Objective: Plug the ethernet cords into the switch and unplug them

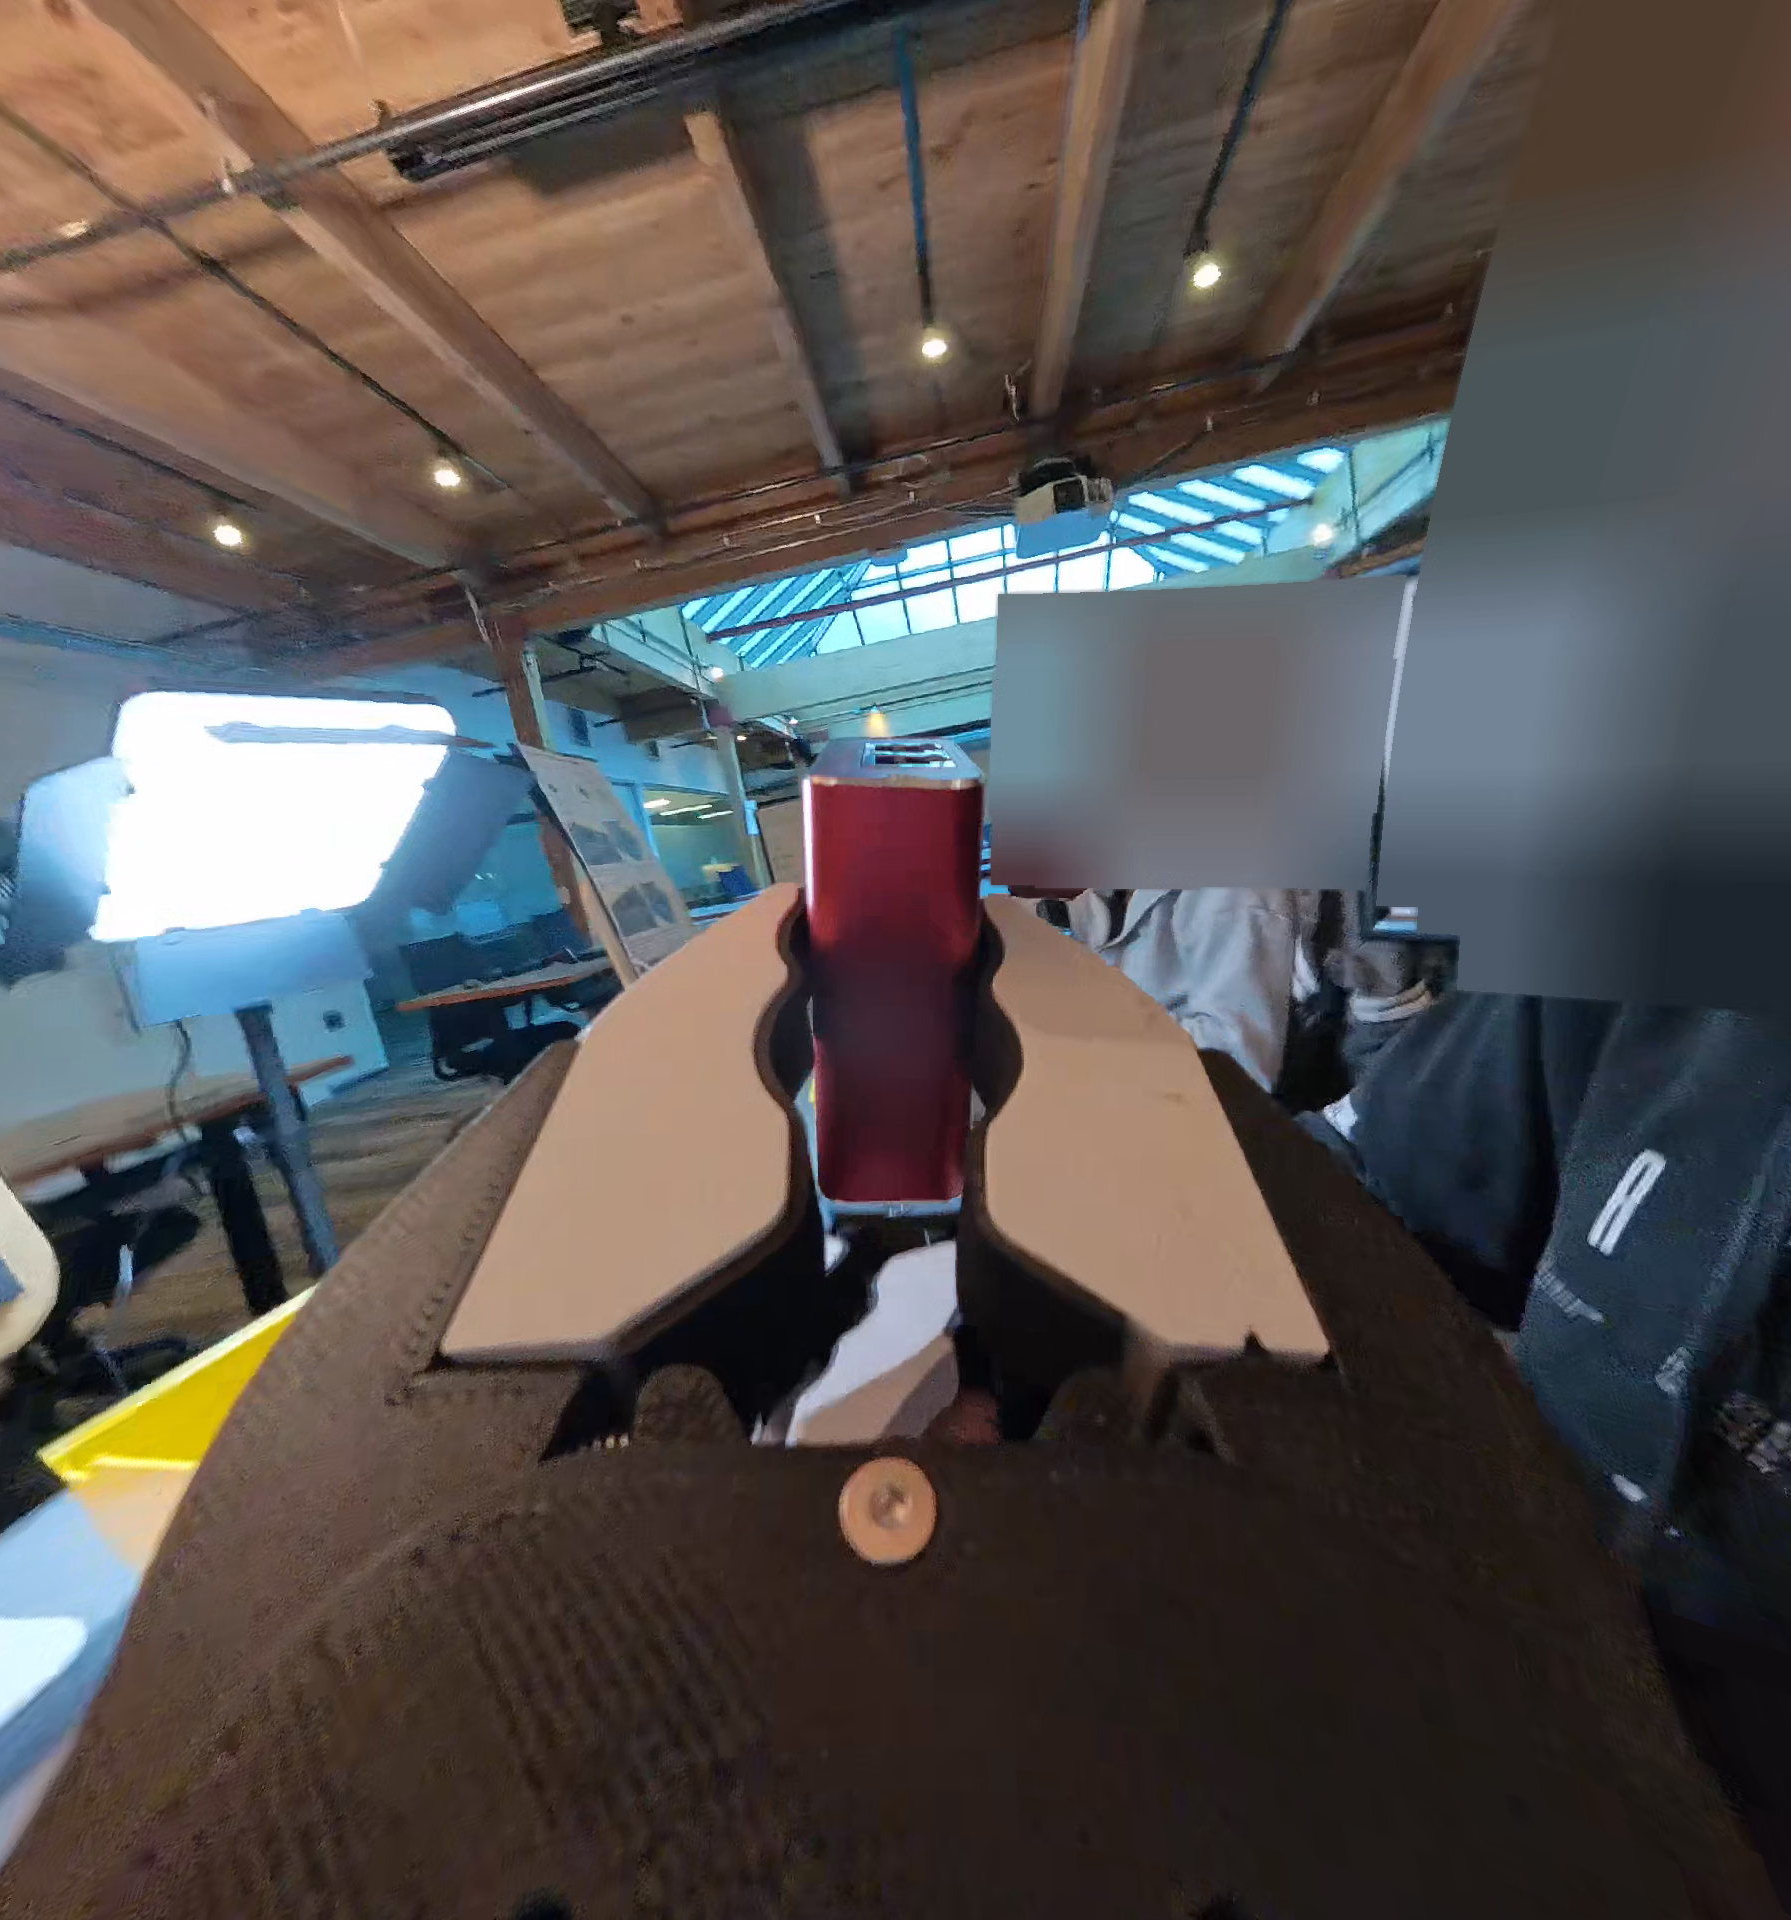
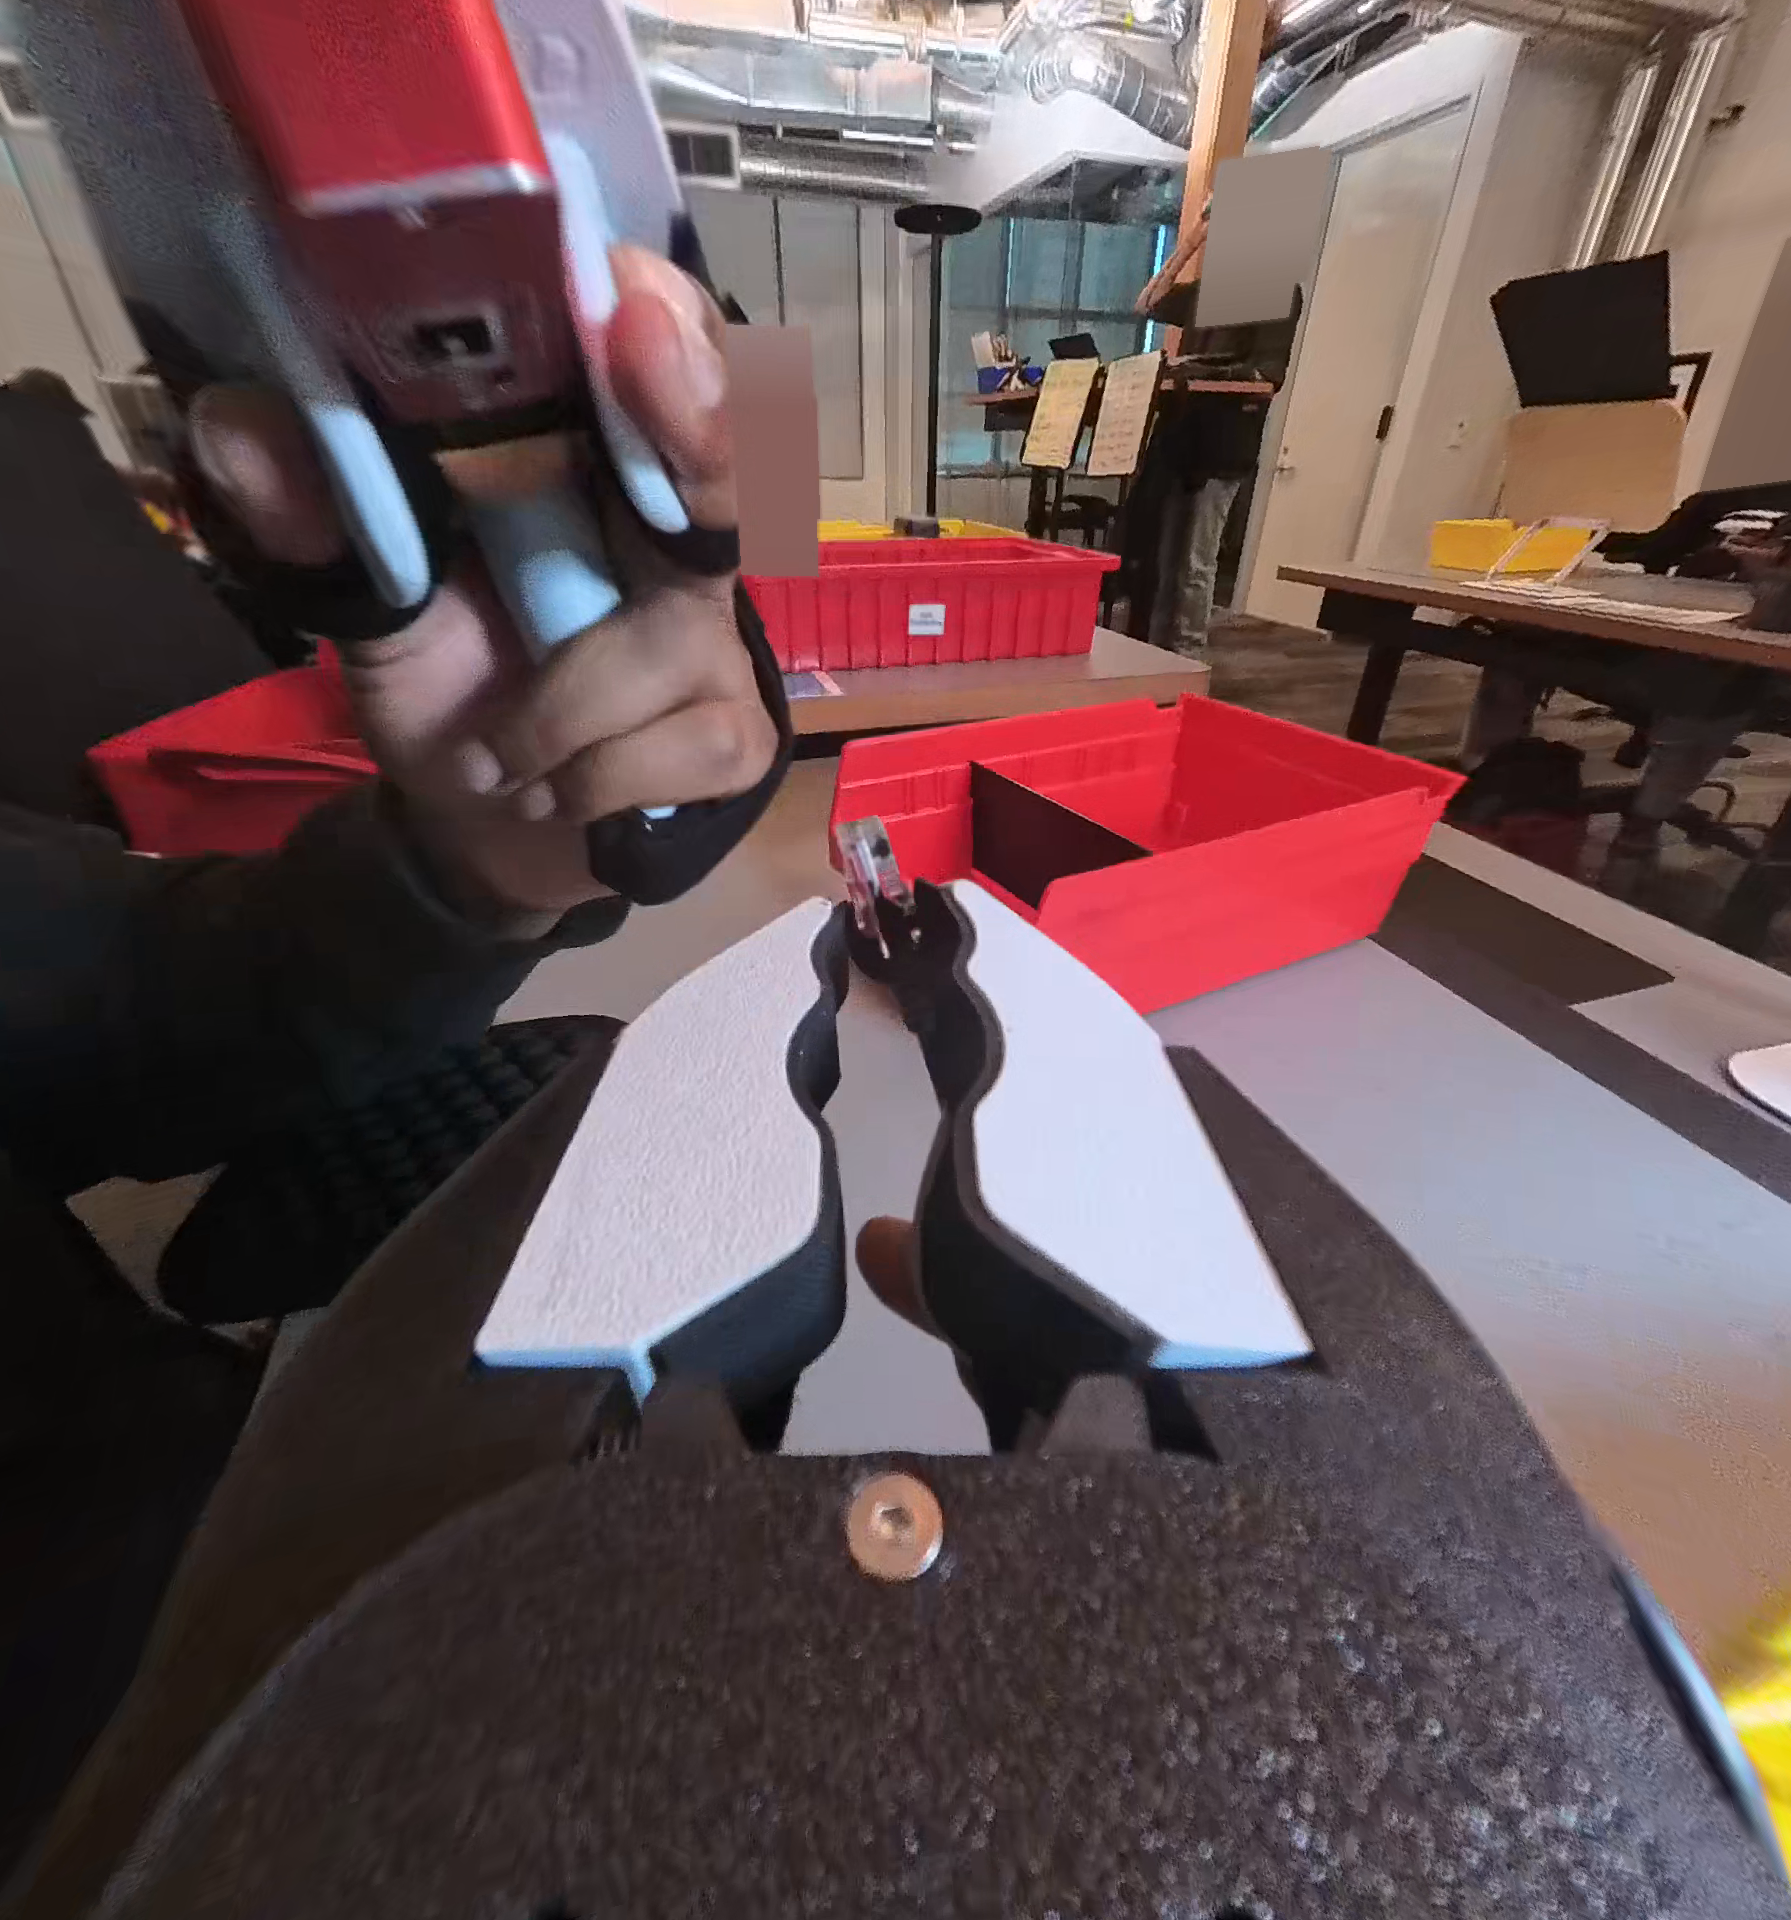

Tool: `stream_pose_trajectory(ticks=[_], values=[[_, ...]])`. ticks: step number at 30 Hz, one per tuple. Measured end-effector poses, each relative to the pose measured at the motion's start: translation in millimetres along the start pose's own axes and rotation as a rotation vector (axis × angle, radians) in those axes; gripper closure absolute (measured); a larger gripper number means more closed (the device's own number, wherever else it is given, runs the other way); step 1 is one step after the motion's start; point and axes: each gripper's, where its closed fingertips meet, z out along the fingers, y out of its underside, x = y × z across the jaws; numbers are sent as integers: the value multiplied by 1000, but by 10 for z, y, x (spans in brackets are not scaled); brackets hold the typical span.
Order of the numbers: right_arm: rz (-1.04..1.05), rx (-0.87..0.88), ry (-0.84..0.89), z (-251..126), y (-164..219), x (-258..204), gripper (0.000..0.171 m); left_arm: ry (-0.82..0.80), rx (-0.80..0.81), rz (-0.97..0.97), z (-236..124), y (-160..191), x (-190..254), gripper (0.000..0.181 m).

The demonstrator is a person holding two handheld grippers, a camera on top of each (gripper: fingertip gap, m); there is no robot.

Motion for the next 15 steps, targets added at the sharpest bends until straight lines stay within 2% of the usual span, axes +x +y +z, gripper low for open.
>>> stream_pose_trajectory(ticks=[4, 7, 10, 12, 15], values=[[13, 2, -37, -203, -373, 50, 158, -141, 0, -164, -285, 90, -468, 154], [23, 4, 14, -444, -757, 265, 158, -270, -45, -195, -491, 281, -795, 155], [57, -19, 53, -630, -1079, 545, 158, -302, -59, -286, -591, 473, -949, 155], [57, -80, 128, -704, -1126, 840, 158, -315, -66, -328, -620, 580, -1005, 155], [89, -230, 238, -776, -892, 1370, 158, -329, -96, -344, -637, 704, -1042, 155]])
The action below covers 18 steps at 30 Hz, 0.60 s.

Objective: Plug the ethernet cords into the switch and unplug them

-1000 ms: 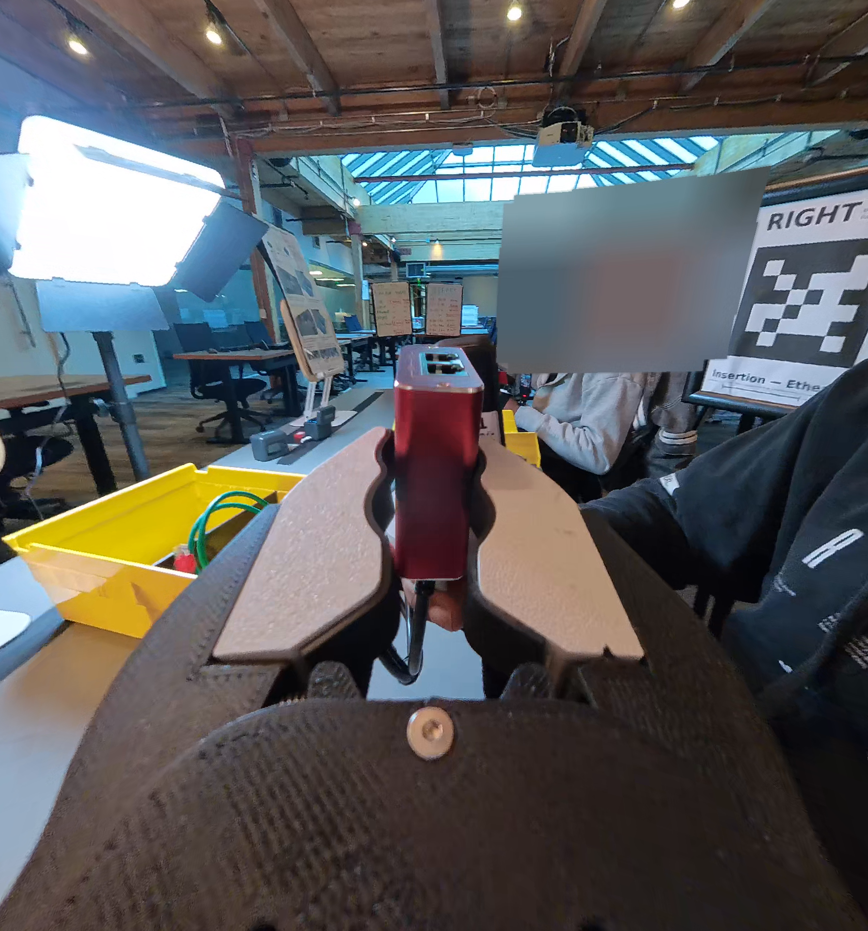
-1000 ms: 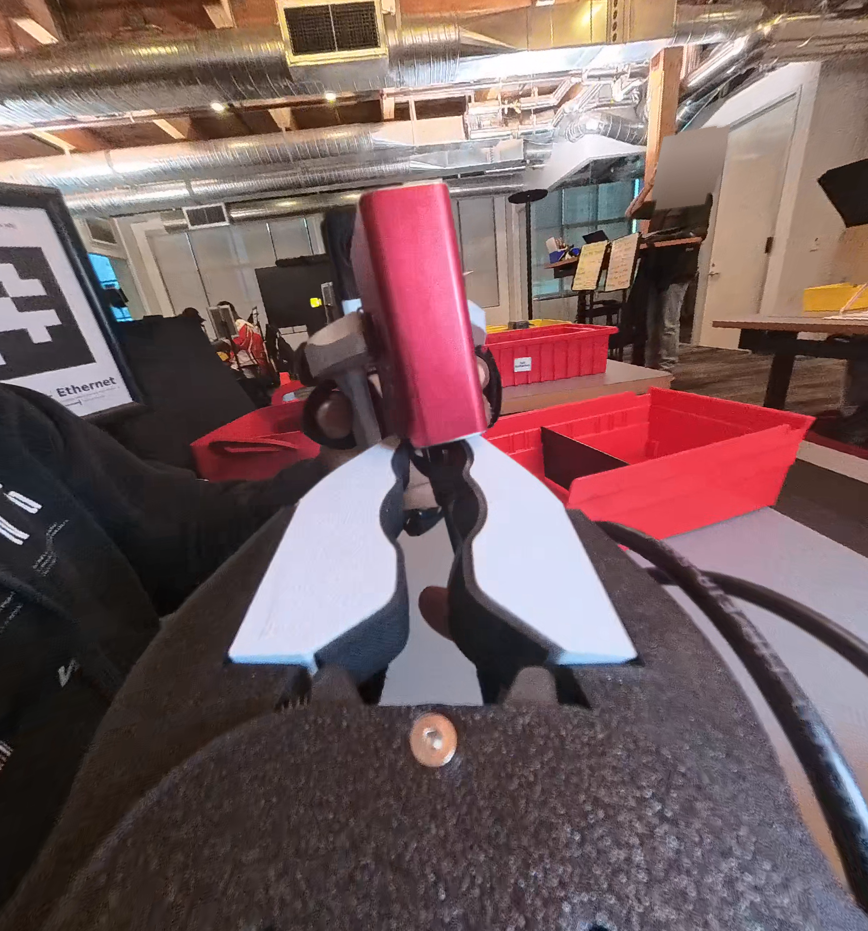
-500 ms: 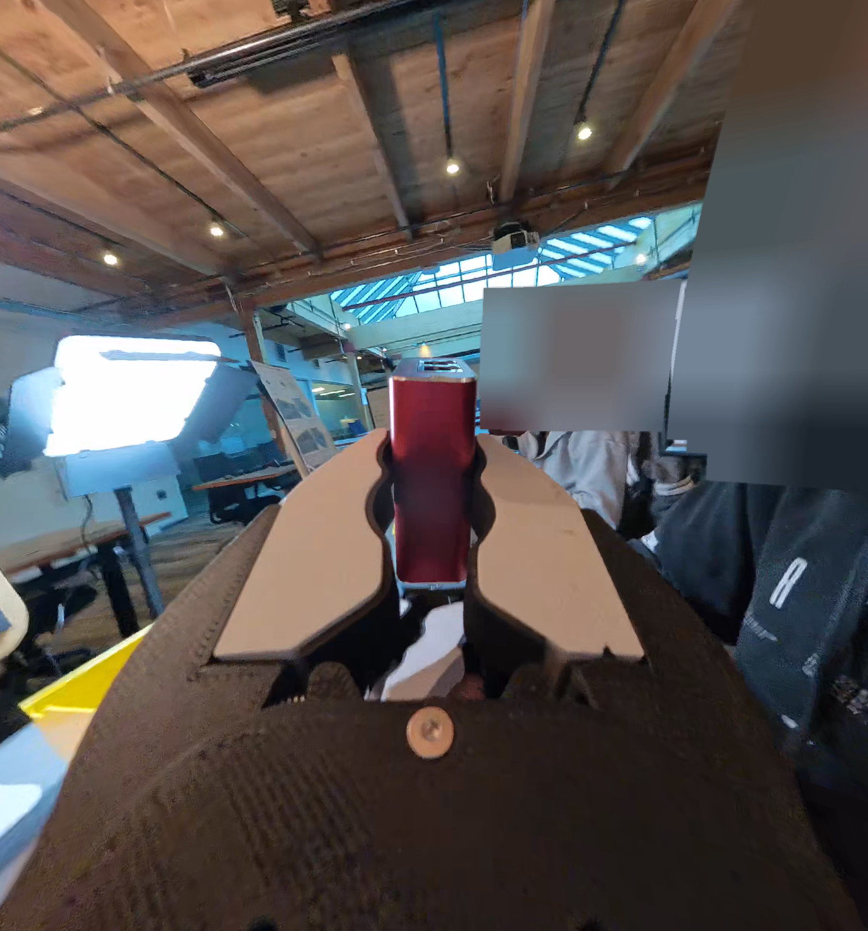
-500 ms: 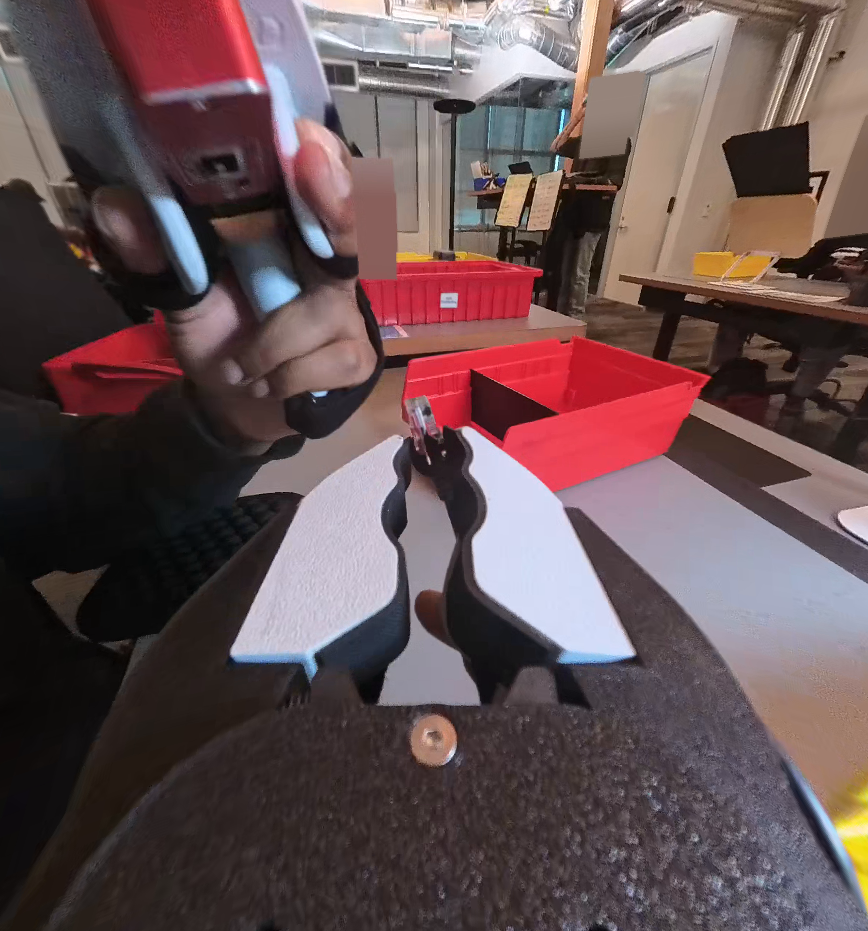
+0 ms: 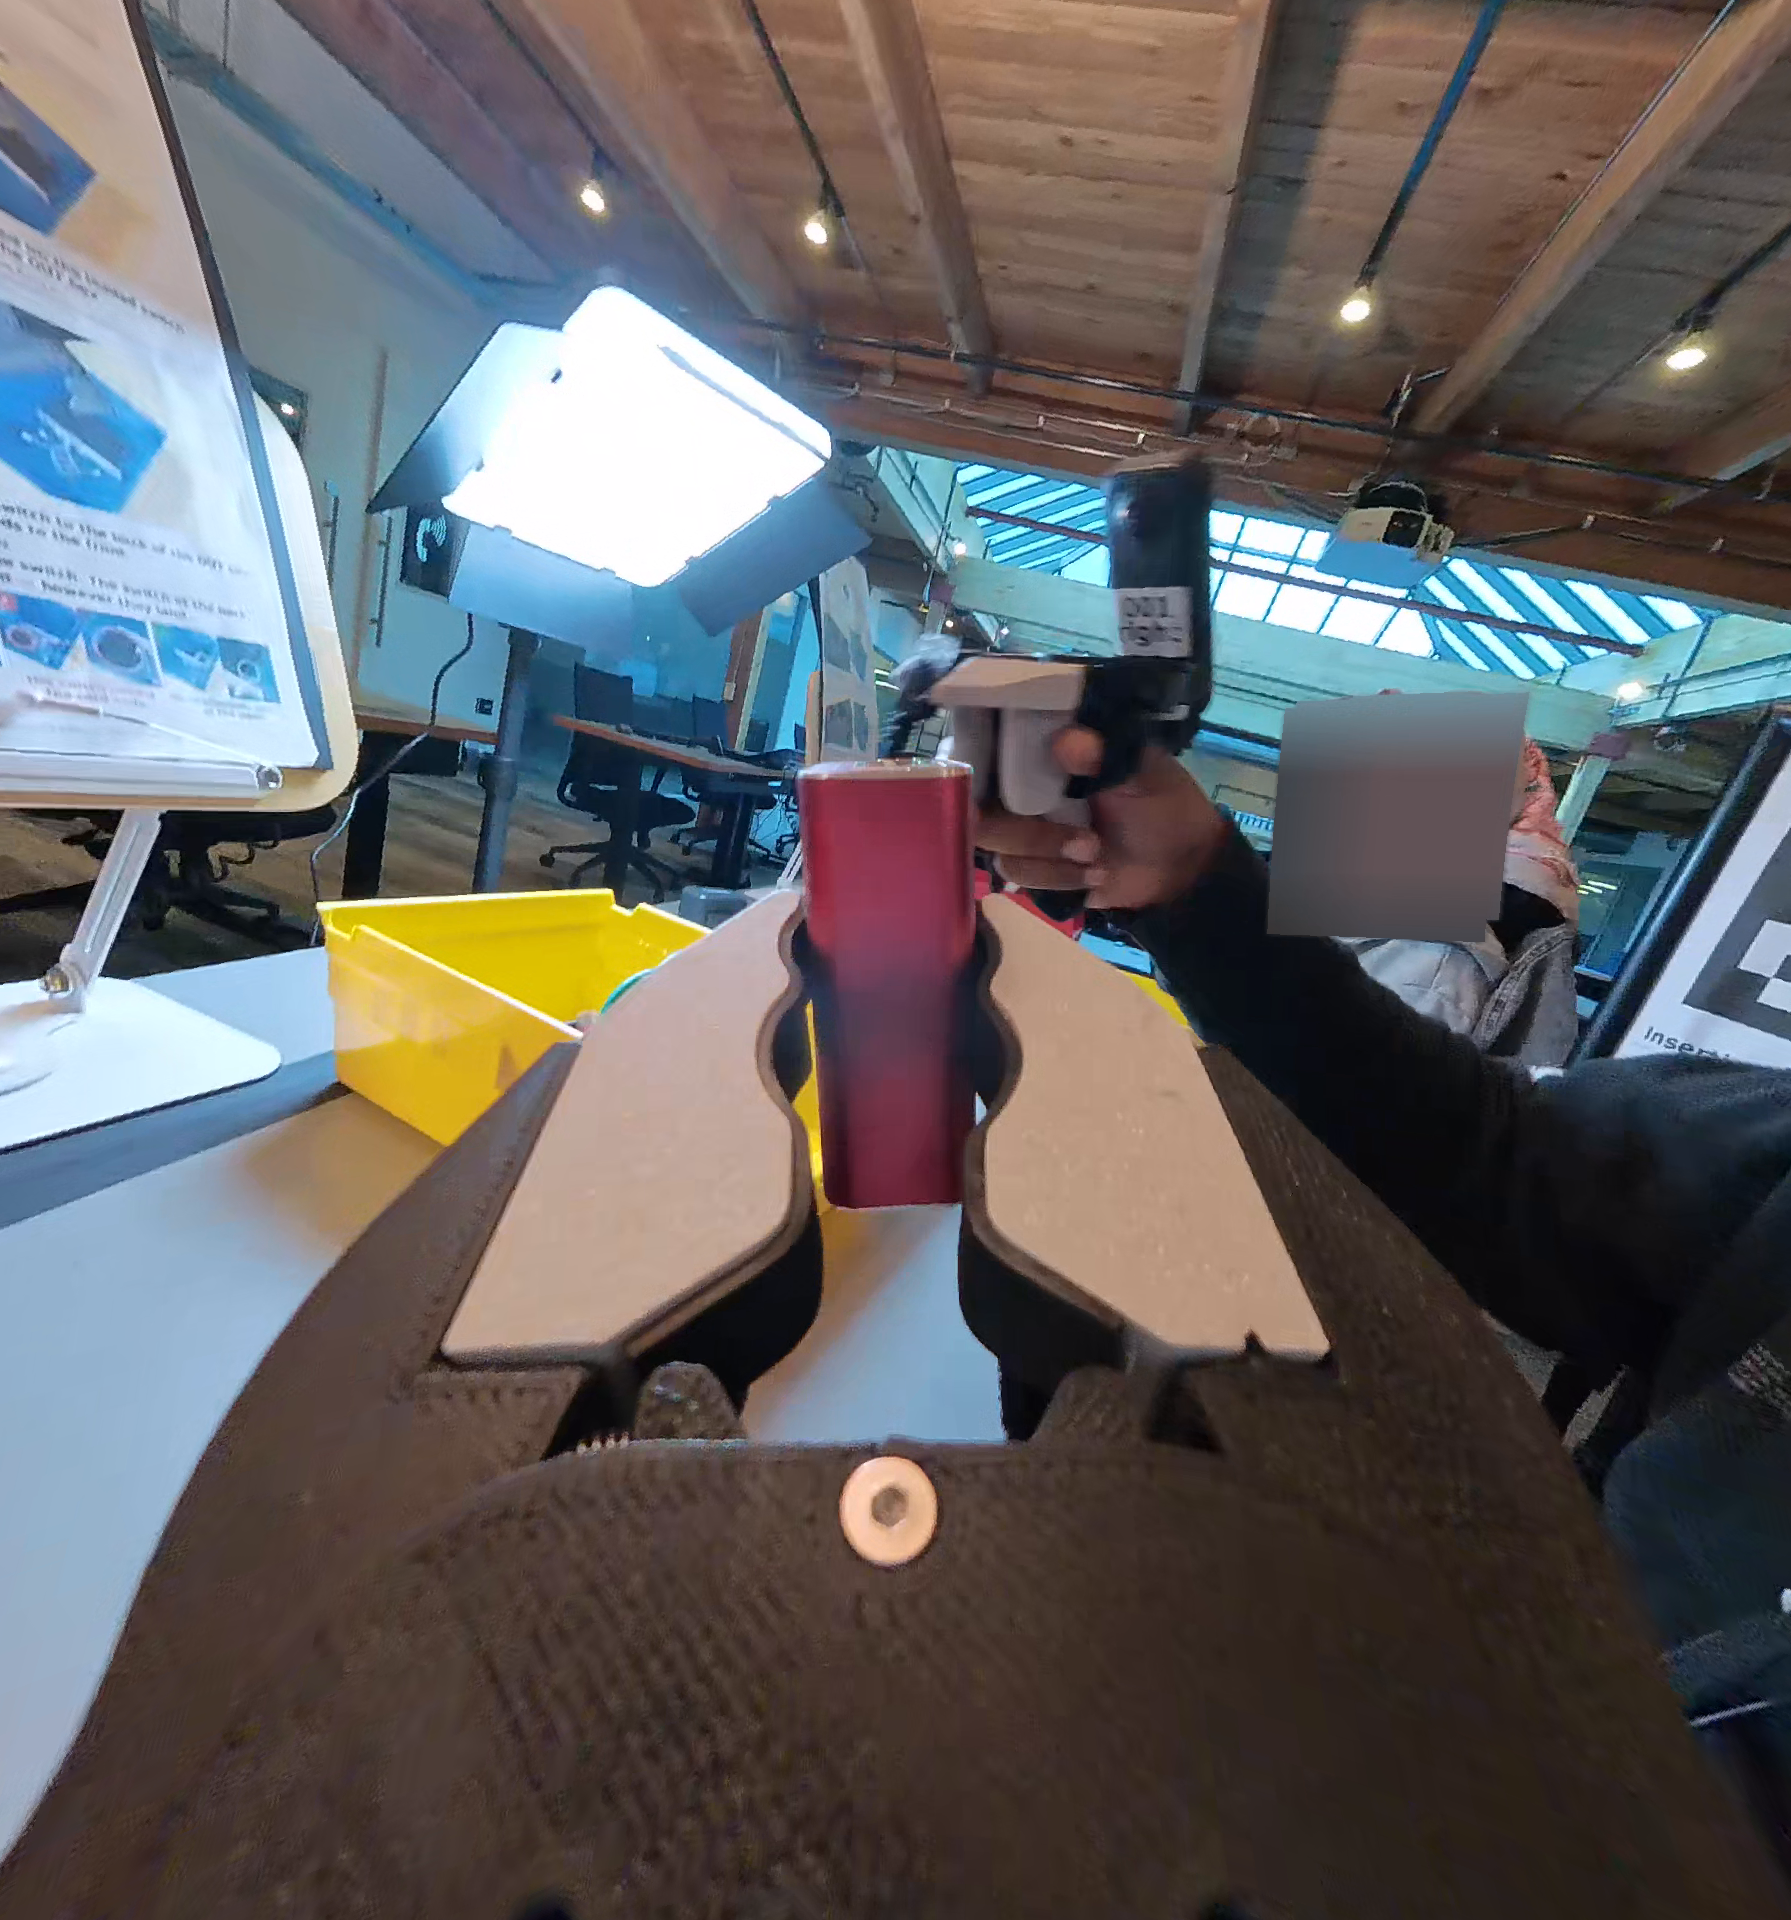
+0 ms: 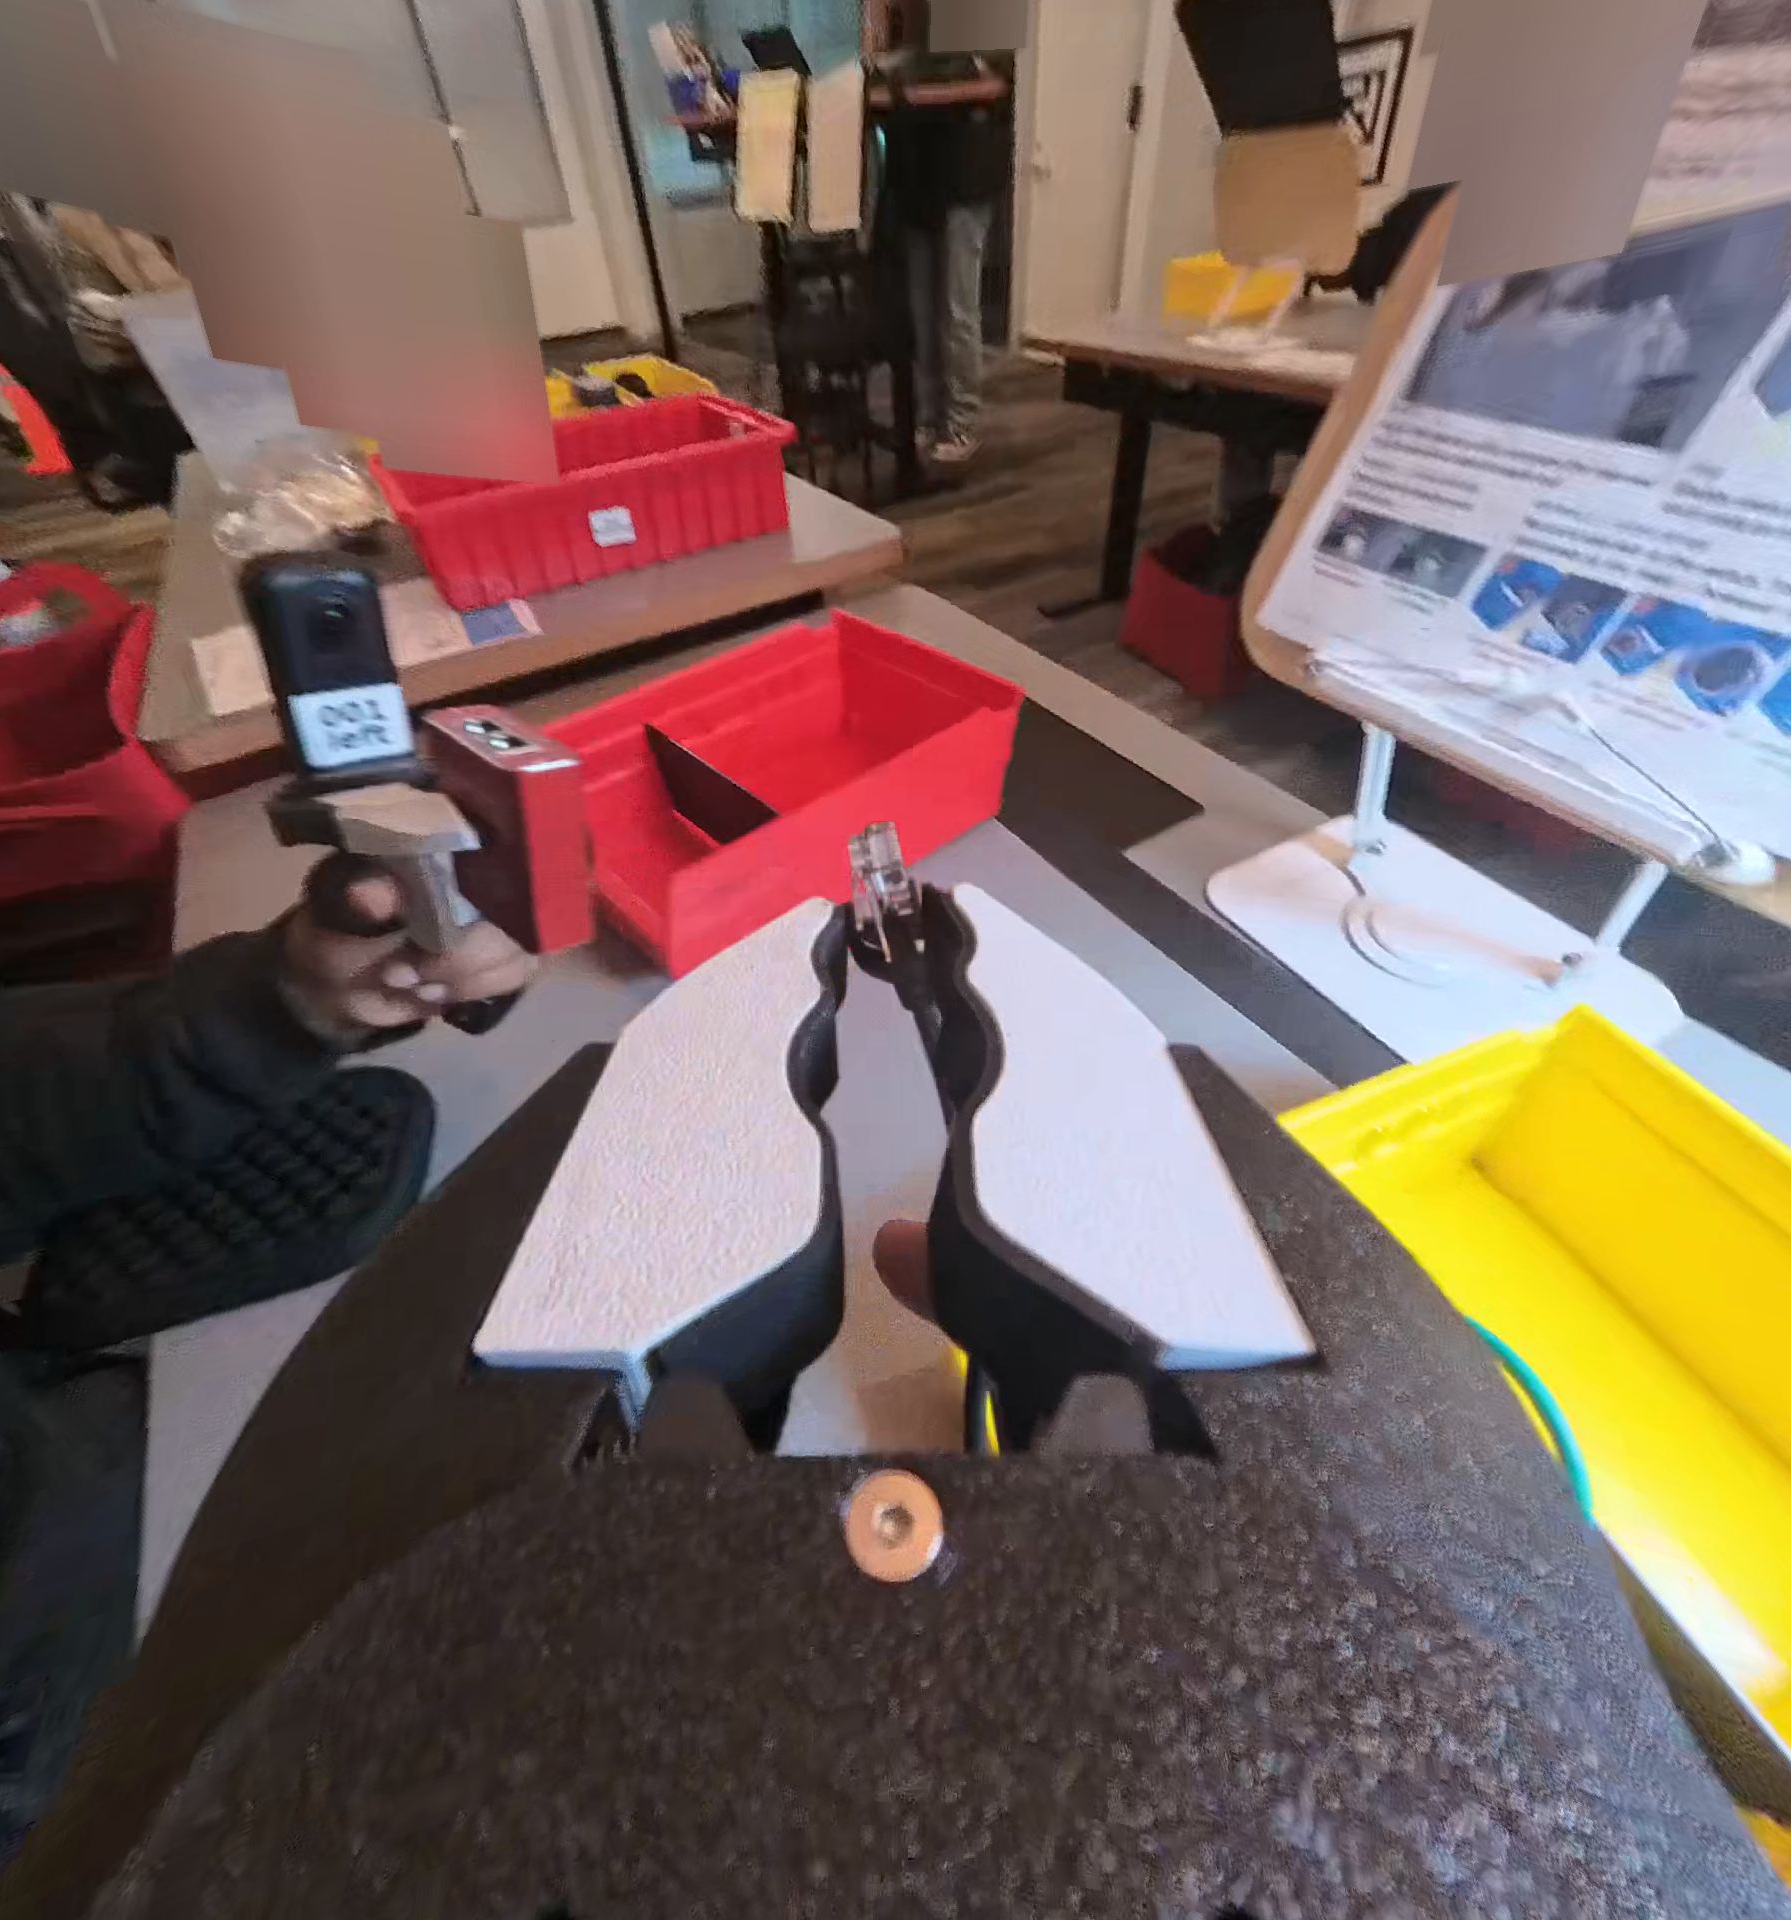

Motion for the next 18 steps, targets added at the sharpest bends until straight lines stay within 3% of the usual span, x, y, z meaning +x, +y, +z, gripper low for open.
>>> stream_pose_trajectory(ticks=[4, 6, 9, 13, 18], values=[[118, -203, 76, 259, 750, 756, 156, -8, -45, -6, 45, 113, -10, 155], [178, -311, 112, 322, 1158, 1068, 139, -10, -82, -8, 77, 190, -1, 155], [55, -331, 209, 264, 1179, 1180, 116, -43, -144, -28, 123, 317, -36, 155], [-267, -354, 272, 204, 952, 793, 100, -73, -193, -129, 193, 476, -95, 155], [-668, -446, 112, 430, 1063, -290, 90, -117, -288, -235, 266, 769, -140, 155]])
